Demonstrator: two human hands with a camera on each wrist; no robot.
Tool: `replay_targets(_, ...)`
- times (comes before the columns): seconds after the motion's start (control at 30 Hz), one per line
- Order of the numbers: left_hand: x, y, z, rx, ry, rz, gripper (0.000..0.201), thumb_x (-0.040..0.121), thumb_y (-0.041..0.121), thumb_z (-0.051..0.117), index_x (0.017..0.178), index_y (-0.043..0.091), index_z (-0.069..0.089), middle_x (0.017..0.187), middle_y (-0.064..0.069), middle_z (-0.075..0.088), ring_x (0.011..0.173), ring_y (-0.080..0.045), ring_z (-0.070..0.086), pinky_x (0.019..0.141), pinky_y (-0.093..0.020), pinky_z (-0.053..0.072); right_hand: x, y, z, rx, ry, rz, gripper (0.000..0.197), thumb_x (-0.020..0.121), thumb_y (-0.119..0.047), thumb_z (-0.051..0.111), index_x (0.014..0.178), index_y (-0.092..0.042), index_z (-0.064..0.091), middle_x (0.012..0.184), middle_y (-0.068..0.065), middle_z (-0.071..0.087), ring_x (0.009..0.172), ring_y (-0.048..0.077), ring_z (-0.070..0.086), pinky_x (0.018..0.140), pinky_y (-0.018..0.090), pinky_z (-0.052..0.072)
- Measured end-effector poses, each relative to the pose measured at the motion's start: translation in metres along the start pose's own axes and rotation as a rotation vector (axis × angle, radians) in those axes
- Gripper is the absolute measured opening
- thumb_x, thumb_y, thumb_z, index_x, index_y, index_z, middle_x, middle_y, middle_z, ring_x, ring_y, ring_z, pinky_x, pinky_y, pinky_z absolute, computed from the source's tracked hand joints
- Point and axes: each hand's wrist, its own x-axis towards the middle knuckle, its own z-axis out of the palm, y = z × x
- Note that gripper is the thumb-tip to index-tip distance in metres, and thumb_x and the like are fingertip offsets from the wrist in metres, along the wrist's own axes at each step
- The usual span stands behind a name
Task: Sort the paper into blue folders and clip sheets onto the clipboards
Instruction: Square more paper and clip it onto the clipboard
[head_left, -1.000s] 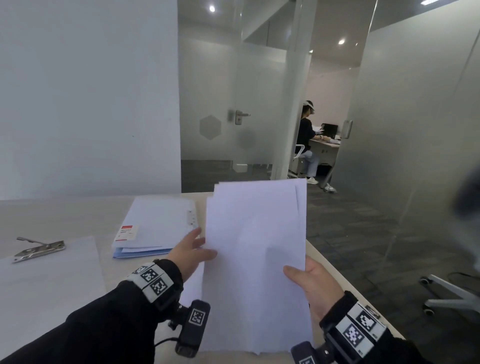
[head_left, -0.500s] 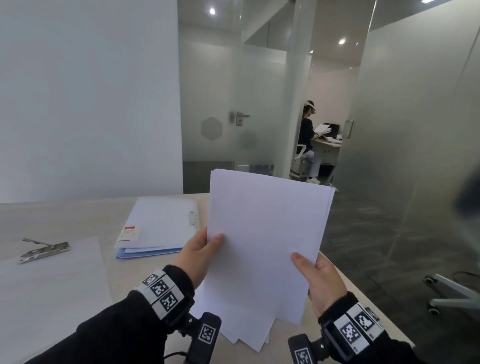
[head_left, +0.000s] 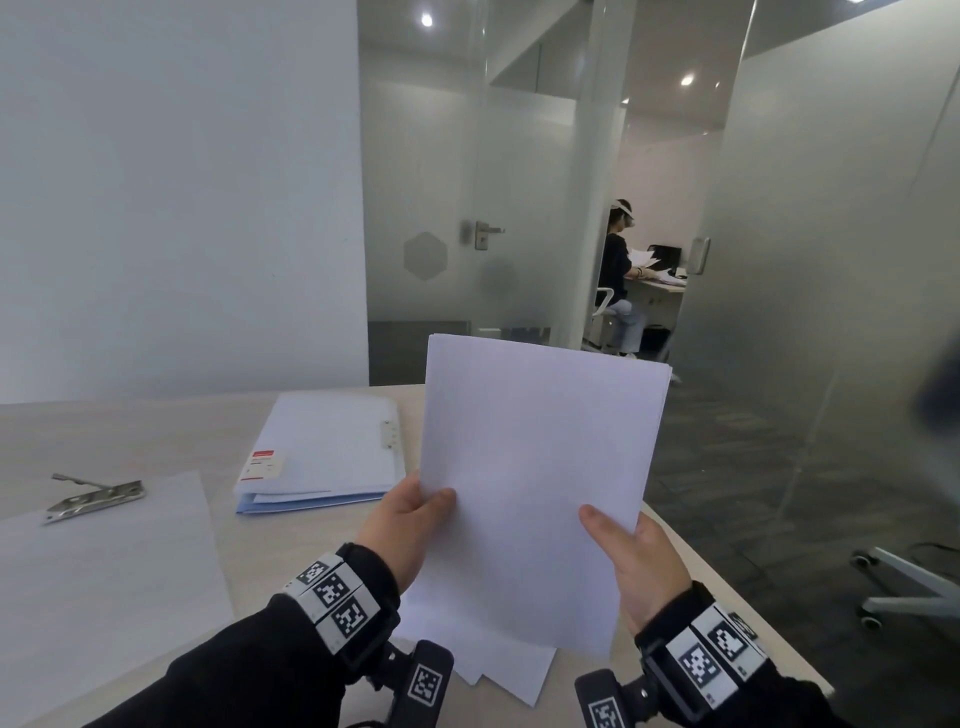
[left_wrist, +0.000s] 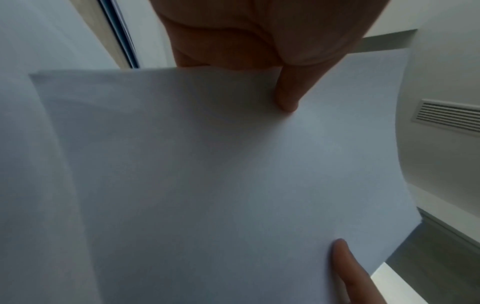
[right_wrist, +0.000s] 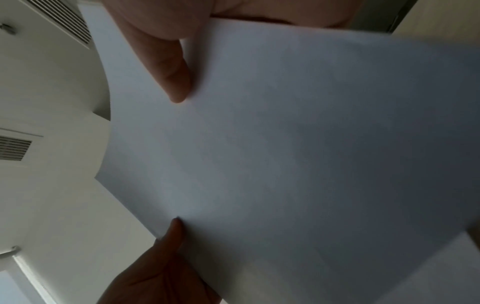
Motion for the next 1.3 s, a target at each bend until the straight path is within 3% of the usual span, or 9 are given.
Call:
replay_targets(0.37, -0.029, 0.027, -0.104, -0.141, 0.245, -0.060, 0.018, 0.094, 0.014, 0.055, 0.106, 0.015, 0.068, 0.101, -0.009, 0.076, 0.094, -0.030, 0.068, 0.090, -0.047, 0.053, -0.012, 0.009, 0.084, -0.316, -0.284, -0.129, 0.019, 0.097, -0.020, 0.051, 0.102, -0.028, 0.068, 0.096, -0.020, 0.075, 0.091, 0.001, 0.069, 0.080, 0.024, 0.052)
replay_targets(0.47, -0.050, 0.028, -0.156, -0.073, 0.265, -0.177, 0.021, 0.093, 0.027, 0.056, 0.106, 0.015, 0.067, 0.102, -0.008, 0.075, 0.089, -0.027, 0.069, 0.077, -0.040, 0.054, -0.012, 0.018, 0.127, -0.304, -0.333, -0.092, 0.023, 0.097, -0.016, 0.050, 0.100, -0.027, 0.070, 0.097, -0.014, 0.077, 0.092, 0.010, 0.072, 0.083, 0.032, 0.054)
replay_targets(0.57, -0.075, 0.026, -0.218, 0.160, 0.322, -0.313, 0.030, 0.092, 0.039, 0.054, 0.109, 0.016, 0.065, 0.114, -0.004, 0.070, 0.105, -0.024, 0.064, 0.081, -0.034, 0.046, -0.012, 0.027, 0.168, -0.238, -0.359, -0.012, 0.020, 0.096, -0.014, 0.051, 0.101, -0.021, 0.069, 0.092, -0.007, 0.078, 0.090, 0.018, 0.072, 0.080, 0.037, 0.054)
replay_targets(0.73, -0.127, 0.021, -0.323, 0.485, 0.575, -0.449, 0.035, 0.093, 0.016, 0.056, 0.125, 0.003, 0.060, 0.133, -0.015, 0.057, 0.123, -0.030, 0.050, 0.100, -0.031, 0.036, -0.024, 0.037, 0.233, -0.140, -0.452, 0.049, 0.018, 0.097, -0.011, 0.051, 0.094, -0.020, 0.066, 0.088, -0.003, 0.073, 0.080, 0.020, 0.067, 0.061, 0.028, 0.047)
replay_targets(0.9, -0.169, 0.012, -0.369, 0.652, 0.591, -0.640, 0.044, 0.097, 0.012, 0.048, 0.140, 0.004, 0.044, 0.147, -0.013, 0.044, 0.136, -0.026, 0.041, 0.108, -0.027, 0.030, -0.040, 0.052, 0.287, -0.162, -0.524, 0.066, 0.018, 0.094, -0.010, 0.055, 0.102, -0.016, 0.069, 0.097, 0.003, 0.077, 0.092, 0.028, 0.071, 0.087, 0.045, 0.055)
replay_targets(1.13, -0.202, -0.004, -0.378, 0.480, 0.518, -0.647, 0.043, 0.085, -0.001, 0.049, 0.120, 0.024, 0.056, 0.132, -0.009, 0.057, 0.120, -0.024, 0.052, 0.103, -0.033, 0.043, -0.062, 0.059, 0.347, -0.169, -0.666, 0.090, 0.021, 0.096, -0.008, 0.051, 0.106, -0.018, 0.067, 0.097, 0.003, 0.073, 0.088, 0.026, 0.067, 0.077, 0.038, 0.052)
replay_targets(1.17, -0.208, 0.002, -0.377, 0.422, 0.533, -0.623, 0.043, 0.086, -0.002, 0.046, 0.119, 0.023, 0.056, 0.126, -0.006, 0.058, 0.114, -0.021, 0.054, 0.093, -0.032, 0.048, -0.065, 0.061, 0.354, -0.172, -0.678, 0.094, 0.021, 0.095, -0.008, 0.051, 0.106, -0.016, 0.066, 0.096, 0.004, 0.072, 0.085, 0.026, 0.066, 0.071, 0.034, 0.050)
replay_targets(1.23, -0.223, 0.011, -0.387, 0.337, 0.638, -0.545, 0.041, 0.087, -0.006, 0.041, 0.115, 0.019, 0.058, 0.115, -0.003, 0.061, 0.096, -0.014, 0.055, 0.069, -0.025, 0.044, -0.071, 0.064, 0.368, -0.191, -0.710, 0.105, 0.018, 0.095, -0.008, 0.051, 0.102, -0.017, 0.065, 0.091, 0.004, 0.069, 0.076, 0.023, 0.062, 0.057, 0.027, 0.044)
replay_targets(1.3, -0.239, 0.013, -0.409, 0.334, 0.820, -0.417, 0.036, 0.085, -0.010, 0.043, 0.097, 0.018, 0.063, 0.108, -0.007, 0.064, 0.093, -0.016, 0.056, 0.077, -0.026, 0.042, -0.078, 0.068, 0.383, -0.220, -0.752, 0.145, 0.017, 0.096, -0.009, 0.051, 0.098, -0.020, 0.064, 0.089, 0.006, 0.068, 0.072, 0.022, 0.061, 0.048, 0.024, 0.043)
